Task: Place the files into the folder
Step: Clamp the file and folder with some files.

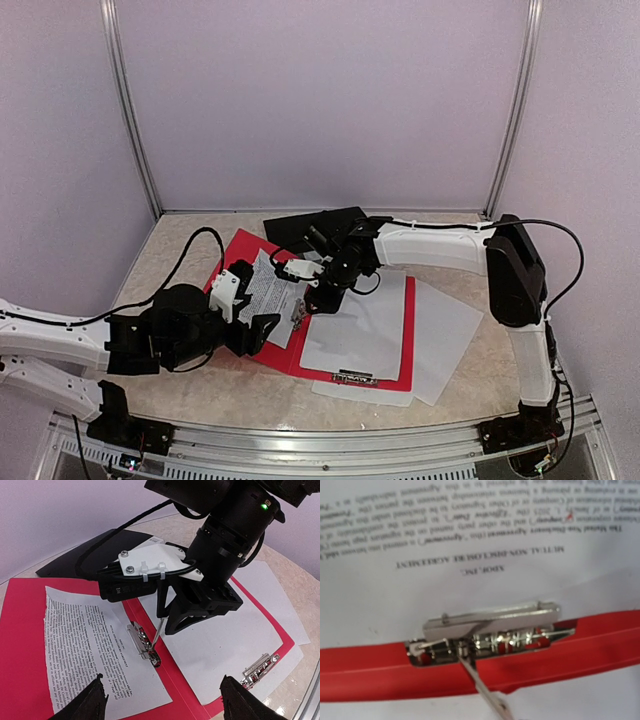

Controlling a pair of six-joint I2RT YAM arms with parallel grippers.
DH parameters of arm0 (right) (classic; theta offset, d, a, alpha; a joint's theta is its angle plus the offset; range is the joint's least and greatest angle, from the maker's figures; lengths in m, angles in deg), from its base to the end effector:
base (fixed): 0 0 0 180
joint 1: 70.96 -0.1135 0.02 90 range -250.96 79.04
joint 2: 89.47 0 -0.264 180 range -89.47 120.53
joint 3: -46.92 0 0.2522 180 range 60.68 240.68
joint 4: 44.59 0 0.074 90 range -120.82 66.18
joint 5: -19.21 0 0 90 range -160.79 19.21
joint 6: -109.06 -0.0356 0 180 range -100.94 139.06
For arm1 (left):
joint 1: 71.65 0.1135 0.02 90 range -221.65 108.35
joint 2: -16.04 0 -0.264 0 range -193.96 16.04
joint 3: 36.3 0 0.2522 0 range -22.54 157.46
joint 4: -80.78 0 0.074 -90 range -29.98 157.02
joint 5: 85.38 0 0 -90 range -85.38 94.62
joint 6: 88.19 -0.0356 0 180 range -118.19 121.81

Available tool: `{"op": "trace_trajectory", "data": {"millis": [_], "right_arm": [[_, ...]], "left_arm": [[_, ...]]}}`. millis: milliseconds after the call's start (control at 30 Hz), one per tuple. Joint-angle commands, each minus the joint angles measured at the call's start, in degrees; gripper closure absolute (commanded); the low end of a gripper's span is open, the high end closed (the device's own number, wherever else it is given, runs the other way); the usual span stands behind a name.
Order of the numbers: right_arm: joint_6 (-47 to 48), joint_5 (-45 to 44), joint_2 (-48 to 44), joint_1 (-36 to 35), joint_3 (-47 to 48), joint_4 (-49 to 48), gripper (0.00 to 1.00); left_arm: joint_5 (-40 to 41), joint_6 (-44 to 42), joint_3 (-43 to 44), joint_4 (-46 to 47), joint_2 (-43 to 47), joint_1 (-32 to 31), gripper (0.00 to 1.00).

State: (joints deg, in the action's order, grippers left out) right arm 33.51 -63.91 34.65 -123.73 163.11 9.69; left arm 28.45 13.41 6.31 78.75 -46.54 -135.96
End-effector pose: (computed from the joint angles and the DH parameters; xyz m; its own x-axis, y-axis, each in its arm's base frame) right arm 0.2803 0.3759 0.2005 -0.3126 -0.8209 -0.4779 -0.9318 0.3628 -0.0137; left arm 0.1145 -0.2049 0.2218 -0.2922 0.1831 -0.9387 0.6158 0.7870 -0.0382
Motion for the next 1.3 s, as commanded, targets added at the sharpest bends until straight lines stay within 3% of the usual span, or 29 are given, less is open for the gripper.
{"op": "trace_trajectory", "data": {"millis": [0,300,933,1267], "right_arm": [[1.0,-1.2,1.4,-0.7,1.5,1.9,0.71],[1.0,-2.2,1.2,-0.7,1.2,2.1,0.79],[0.7,-3.7,0.1,-0.7,1.0,2.2,0.84],[0.7,-3.8,0.2,-0.7,1.6,2.4,0.94]], "left_arm": [[-0.7,0.5,-1.2,-1.0,0.3,0.7,0.24],[-1.3,0.6,-0.9,-0.8,-0.9,1.4,0.24],[-2.5,1.0,-0.1,-0.9,-2.6,1.7,0.24],[-3.7,-0.2,0.1,0.2,-5.1,1.8,0.24]]}}
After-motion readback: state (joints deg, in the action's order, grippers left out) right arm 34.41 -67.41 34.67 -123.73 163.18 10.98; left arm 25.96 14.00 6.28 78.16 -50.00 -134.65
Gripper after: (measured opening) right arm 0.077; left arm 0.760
